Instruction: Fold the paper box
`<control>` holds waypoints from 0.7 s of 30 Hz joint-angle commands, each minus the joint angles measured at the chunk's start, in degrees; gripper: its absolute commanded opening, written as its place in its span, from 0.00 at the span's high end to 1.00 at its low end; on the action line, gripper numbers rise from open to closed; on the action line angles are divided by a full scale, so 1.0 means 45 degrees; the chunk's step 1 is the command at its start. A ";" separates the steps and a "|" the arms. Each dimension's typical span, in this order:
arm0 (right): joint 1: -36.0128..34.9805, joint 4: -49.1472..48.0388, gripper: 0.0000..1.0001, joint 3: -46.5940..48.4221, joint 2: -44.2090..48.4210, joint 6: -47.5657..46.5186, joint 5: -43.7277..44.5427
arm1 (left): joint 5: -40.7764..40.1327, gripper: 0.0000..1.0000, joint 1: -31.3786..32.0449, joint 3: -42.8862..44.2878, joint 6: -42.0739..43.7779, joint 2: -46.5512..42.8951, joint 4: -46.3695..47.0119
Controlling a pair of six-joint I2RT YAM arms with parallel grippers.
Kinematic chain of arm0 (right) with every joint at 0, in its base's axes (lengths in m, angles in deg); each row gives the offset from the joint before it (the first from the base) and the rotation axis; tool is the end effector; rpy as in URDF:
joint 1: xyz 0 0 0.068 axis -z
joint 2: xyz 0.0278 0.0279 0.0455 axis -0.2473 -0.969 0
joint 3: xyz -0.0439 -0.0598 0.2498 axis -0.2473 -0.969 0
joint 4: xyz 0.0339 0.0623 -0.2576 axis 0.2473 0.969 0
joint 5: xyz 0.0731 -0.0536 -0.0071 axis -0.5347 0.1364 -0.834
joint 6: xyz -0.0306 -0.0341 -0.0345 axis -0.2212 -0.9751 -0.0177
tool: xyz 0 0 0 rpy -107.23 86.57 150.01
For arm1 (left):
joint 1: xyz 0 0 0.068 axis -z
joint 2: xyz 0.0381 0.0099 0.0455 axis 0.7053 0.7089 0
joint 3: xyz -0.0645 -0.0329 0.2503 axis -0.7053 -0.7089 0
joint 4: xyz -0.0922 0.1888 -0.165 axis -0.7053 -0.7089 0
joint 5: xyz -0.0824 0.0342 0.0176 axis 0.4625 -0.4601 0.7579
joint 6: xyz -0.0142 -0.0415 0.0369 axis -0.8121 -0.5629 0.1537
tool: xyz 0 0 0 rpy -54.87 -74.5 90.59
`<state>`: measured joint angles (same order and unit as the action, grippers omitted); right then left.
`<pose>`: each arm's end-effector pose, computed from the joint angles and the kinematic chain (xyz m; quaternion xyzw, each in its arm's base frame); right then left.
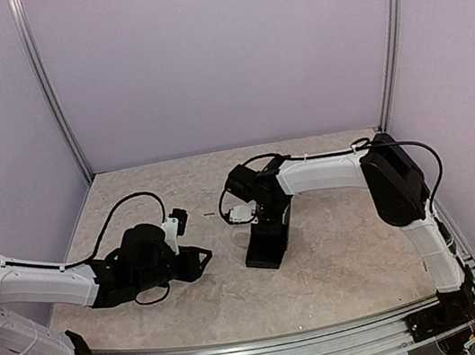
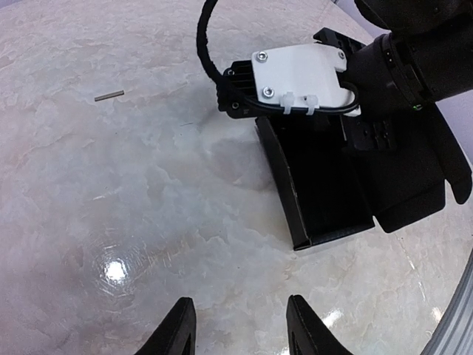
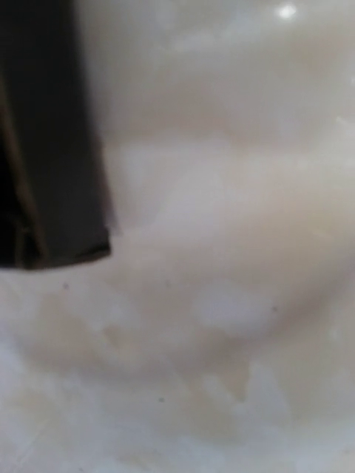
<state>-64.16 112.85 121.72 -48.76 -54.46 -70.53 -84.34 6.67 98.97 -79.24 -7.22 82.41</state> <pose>0.3146 0.3538 0.1322 -0.5715 0.7937 -0.1163 0.1729 0.1766 -0.2132 0.1536 0.1560 0.8596 -0.2568 0.4133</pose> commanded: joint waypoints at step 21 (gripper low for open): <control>0.1741 0.1314 0.73 0.1742 -0.0278 0.0546 -0.5710 | 0.0032 0.58 0.0131 -0.0040 -0.0117 0.0096 0.0268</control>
<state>-56.51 119.72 127.59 -48.80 -53.14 -95.39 -84.34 6.89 98.97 -79.43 -7.27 82.52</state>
